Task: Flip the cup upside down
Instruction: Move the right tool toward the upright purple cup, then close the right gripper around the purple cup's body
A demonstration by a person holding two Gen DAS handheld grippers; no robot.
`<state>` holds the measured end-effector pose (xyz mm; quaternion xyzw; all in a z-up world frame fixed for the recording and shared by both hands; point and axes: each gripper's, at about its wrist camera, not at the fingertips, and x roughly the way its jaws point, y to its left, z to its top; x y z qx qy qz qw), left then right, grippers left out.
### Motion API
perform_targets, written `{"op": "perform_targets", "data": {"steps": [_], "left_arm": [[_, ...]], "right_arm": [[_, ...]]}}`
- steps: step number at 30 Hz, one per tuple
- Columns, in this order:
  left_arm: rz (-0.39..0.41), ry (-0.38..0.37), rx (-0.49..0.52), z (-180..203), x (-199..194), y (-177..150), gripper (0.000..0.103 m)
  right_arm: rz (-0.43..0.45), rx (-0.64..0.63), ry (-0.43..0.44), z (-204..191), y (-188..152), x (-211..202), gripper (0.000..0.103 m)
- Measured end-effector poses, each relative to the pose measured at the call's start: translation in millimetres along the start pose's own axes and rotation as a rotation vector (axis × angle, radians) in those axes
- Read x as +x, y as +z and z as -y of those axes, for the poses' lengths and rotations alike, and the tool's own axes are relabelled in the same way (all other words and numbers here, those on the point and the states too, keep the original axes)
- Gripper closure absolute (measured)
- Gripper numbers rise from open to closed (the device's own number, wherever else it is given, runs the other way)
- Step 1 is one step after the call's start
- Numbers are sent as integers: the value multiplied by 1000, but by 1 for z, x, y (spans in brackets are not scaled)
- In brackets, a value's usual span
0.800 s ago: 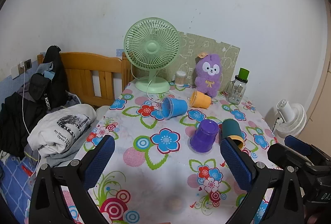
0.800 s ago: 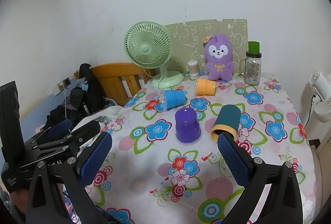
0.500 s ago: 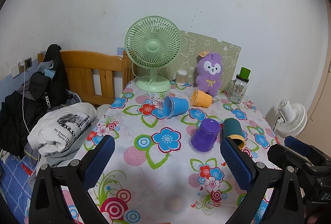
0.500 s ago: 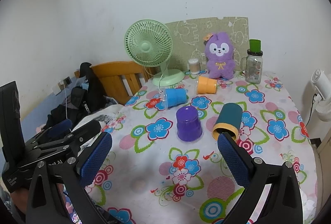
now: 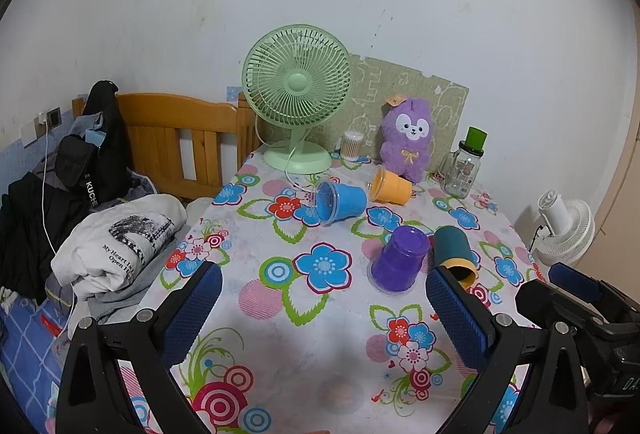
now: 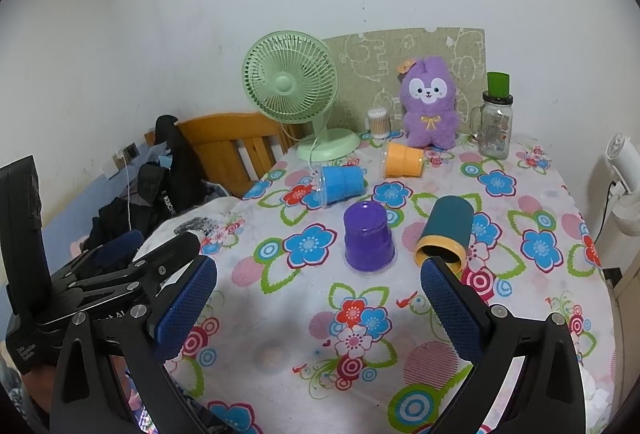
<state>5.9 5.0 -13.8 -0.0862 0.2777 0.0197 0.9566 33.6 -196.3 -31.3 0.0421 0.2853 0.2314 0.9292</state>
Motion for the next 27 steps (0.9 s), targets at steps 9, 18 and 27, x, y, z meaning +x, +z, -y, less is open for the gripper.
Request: {"op": "perform_targets", "data": {"steps": [9,18,27], "left_arm": [[-41,3,-11,-5,22,-5,0],[-116,21,-18,-13,62,-10,0],[-225,42,27,-8,123,-9,0]], "right_arm": [[-49,1,-3,2,3,24,0],[-114,-13,-11,12,15,68,0],[-214,-53,-36,26,33,134,0]]}}
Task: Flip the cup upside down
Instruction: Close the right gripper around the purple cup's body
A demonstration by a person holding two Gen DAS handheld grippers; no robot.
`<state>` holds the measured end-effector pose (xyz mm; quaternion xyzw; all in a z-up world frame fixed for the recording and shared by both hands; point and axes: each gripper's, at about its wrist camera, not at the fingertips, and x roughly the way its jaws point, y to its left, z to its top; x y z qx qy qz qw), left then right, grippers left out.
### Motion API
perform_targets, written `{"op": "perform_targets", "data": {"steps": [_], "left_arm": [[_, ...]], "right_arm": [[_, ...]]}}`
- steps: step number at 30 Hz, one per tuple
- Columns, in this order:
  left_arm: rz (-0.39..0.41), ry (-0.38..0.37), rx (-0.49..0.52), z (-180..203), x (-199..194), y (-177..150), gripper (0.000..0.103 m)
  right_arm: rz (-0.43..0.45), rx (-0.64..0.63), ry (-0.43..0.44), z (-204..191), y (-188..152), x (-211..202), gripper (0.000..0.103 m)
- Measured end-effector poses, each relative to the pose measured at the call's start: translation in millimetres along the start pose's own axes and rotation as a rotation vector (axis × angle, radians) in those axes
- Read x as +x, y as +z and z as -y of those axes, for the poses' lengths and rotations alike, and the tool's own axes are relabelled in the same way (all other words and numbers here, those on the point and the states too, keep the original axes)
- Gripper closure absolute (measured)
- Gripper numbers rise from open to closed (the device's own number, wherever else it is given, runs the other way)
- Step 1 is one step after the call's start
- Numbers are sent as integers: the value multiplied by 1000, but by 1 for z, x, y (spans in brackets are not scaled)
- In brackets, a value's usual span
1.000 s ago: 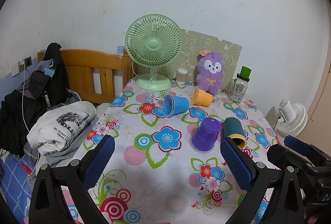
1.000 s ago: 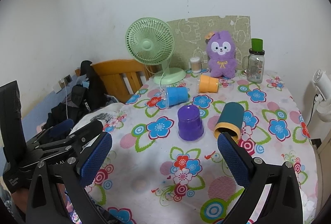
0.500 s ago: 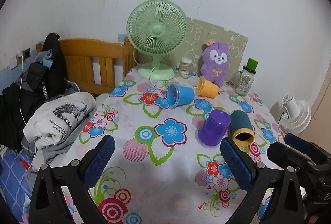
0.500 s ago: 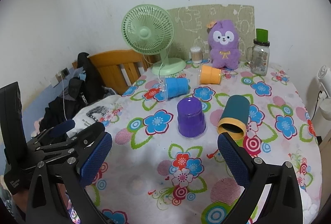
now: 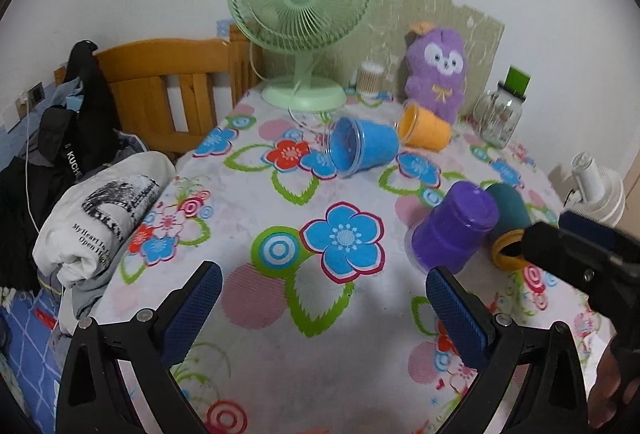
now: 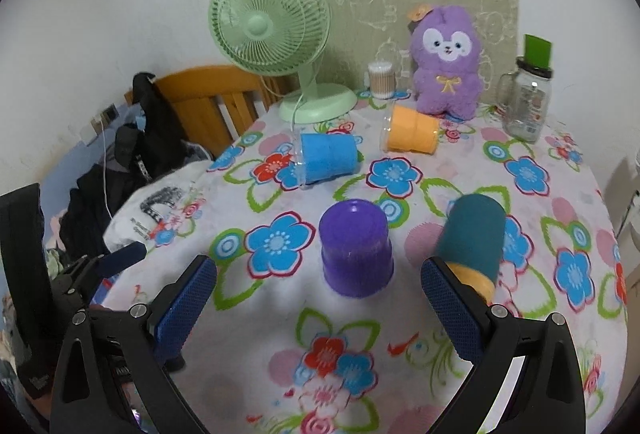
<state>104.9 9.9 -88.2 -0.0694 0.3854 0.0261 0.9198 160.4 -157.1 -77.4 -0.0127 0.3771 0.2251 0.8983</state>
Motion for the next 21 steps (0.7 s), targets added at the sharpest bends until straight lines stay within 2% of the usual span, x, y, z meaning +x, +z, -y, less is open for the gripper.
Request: {"op": "perform_targets", "data": {"steps": [6,11,13,16,18,21], "left_arm": [[-71,24,43,9,37,5,0],[-93,29,39,8,52,9,0],[-99,31,41,8,56,10,0],[-106,34,39,7,61,11,0],[-113,38,41,7,62,11,0],[-107,39,46,7,59,10,0]], "right_arm": [[-68,-35,-17,7,14,38,0],[-120,-45,-18,13,23,61,1],[-147,-49,-15,14,24,69,6],[-198,-40,5,17,23,83,21],[-216,-31,9,18,23,88,41],[-200,-23,22,18,25,86,44]]}}
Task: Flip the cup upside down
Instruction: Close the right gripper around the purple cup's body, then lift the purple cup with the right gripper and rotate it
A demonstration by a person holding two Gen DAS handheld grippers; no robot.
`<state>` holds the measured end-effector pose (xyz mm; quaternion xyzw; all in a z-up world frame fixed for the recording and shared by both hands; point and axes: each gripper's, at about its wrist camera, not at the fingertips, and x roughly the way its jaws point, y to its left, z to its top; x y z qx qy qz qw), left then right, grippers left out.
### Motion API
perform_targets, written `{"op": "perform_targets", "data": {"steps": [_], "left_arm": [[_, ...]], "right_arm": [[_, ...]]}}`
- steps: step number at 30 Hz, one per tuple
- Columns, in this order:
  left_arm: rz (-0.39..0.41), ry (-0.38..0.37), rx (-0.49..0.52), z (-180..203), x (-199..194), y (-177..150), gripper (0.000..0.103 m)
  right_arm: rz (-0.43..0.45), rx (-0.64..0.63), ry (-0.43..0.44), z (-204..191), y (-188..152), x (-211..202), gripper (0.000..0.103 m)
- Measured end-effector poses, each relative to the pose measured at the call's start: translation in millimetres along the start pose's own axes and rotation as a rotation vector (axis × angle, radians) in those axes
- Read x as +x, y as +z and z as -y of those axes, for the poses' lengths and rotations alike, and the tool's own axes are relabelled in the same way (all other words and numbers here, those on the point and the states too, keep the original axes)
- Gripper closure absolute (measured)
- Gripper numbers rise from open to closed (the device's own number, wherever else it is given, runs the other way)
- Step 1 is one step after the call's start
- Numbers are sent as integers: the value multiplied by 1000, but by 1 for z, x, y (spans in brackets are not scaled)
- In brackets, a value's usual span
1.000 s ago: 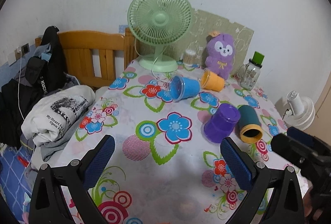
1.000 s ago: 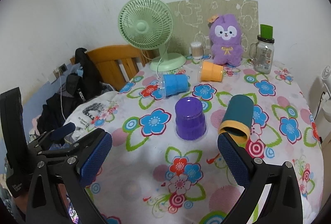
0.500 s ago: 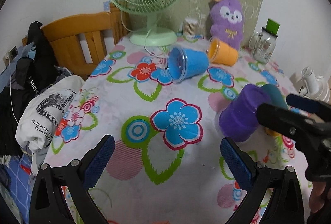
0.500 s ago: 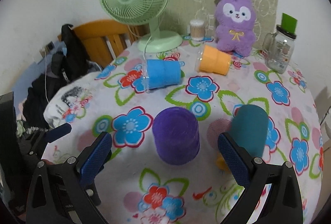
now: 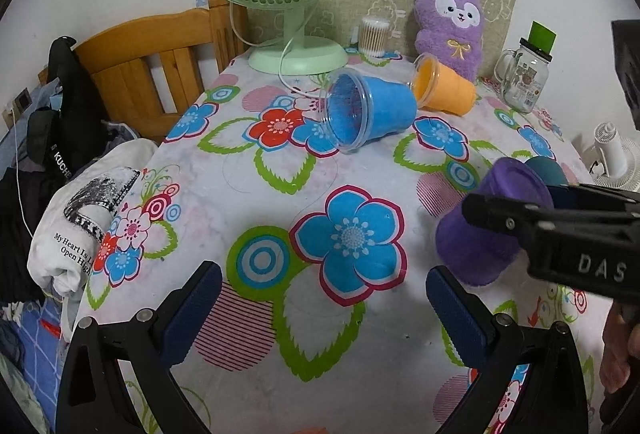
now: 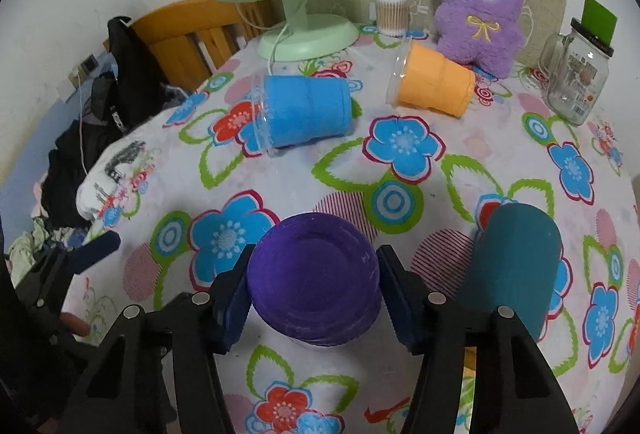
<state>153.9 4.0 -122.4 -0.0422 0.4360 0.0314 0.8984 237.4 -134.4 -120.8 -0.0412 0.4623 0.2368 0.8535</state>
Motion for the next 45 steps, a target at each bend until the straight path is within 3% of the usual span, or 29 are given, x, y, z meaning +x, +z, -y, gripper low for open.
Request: {"op": "perform_targets", "data": {"steps": [8,15,21,27,37,42,45], "left_arm": [[16,-12,-25,-7,-21,-10,0],[17,-41,-38,-13,-54,-43,0],[-11,-57,-52,-13,-79,-87,0],[-11,-43,-67,-15,-100,-116,0],[9,-47,-64,-14,-116,-132,0],[6,-62,-56,-8,-116,-133,0],[11,-72,-35,-1,-119,-134,0]], "right_arm": [[99,-30,26,-19,-8,-37,45],[191,-76,55,-48,-47,-75,45],[178,-48,40,-53,-76,-56,45],[279,-59,39,-65,-113,-71,45],[379,-16,7,-54,-201,-104,46],[338,-18,-28,-57,-220,-107,47],[365,-21,-43,-66,-227,-121,48]]}}
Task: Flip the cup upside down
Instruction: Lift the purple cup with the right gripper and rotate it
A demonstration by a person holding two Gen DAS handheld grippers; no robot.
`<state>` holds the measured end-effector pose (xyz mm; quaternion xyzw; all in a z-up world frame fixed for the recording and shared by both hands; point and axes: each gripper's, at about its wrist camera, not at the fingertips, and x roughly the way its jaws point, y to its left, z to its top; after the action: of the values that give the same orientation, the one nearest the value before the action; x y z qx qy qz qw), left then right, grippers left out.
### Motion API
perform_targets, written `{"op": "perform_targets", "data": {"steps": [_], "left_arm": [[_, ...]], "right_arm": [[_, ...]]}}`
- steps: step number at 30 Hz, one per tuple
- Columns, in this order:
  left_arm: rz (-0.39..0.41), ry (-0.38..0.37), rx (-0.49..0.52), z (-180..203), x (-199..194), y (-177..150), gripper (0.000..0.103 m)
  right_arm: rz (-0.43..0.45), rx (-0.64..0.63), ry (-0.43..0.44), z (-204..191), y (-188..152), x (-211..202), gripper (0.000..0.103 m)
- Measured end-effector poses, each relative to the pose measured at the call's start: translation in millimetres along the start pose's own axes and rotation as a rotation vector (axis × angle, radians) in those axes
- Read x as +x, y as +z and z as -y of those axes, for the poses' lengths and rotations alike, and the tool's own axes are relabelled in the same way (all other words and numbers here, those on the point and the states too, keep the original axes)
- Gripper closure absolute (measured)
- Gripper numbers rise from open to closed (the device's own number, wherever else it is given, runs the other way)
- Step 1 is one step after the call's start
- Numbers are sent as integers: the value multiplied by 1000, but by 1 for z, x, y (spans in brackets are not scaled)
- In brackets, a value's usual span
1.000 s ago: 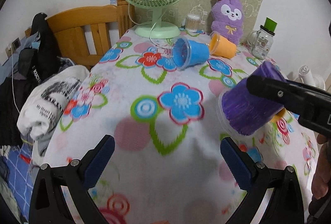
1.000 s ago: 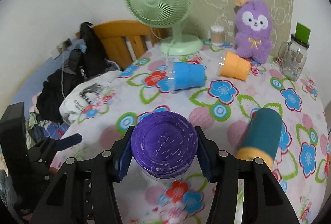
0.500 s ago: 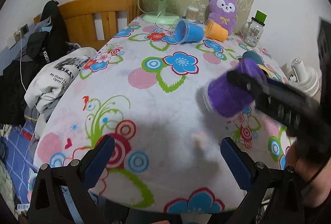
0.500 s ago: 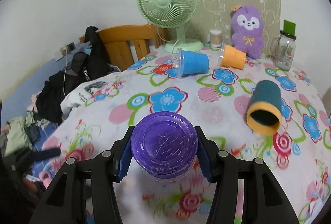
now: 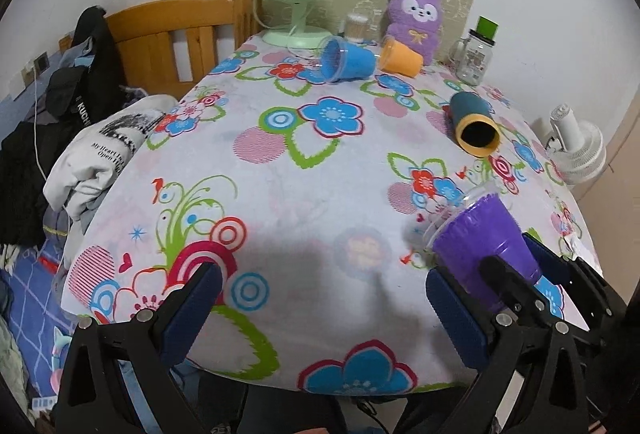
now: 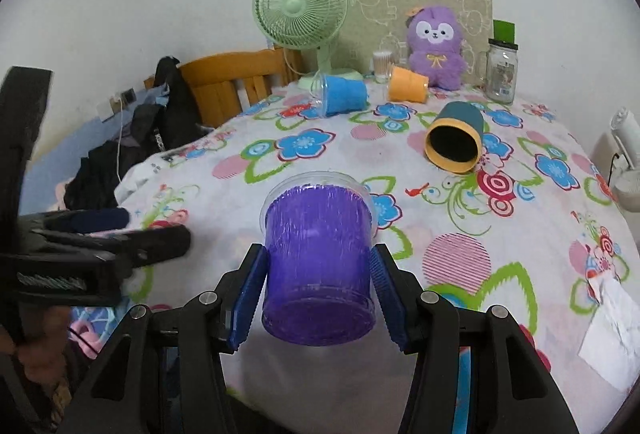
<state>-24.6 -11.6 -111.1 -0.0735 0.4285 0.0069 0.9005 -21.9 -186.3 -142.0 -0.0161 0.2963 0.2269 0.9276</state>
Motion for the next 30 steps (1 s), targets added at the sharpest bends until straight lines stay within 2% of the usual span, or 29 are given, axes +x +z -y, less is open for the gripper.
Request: {"op": "perform_targets", "data": {"steps": [5,9,13,14,15,17,18,26,30], "left_arm": [[45,-20,-18,-1,-17,-2,0],[60,-28,-15,-1,-27,-6,0],[64,-22,-3,3,-33,-8,0],[66,-17,0,3,-34,-9,0],[68,-14,1,3,-35,-9,0],[71,-2,-2,2,-36,-10,0],[70,0,-6,0,-36,-10,0],[58,-14,10,7,-33,-12,0],[58,-41,18,16,-31,-12,0]], "right_arm": [[69,-37,-44,-11,4,-18,47],[110,-67,-70,-6,13,-8,47],[57,-41,-14,-4,18,18,45],[37,-20,16,-4,16,22,42],[20,-9,31,-5,13,25,32],[-5,13,30,-4,6,28,19],[-5,22,37,-4,3,27,17],[20,122,75,18,10,2,15],[33,143,58,28,13,-13,15]]}}
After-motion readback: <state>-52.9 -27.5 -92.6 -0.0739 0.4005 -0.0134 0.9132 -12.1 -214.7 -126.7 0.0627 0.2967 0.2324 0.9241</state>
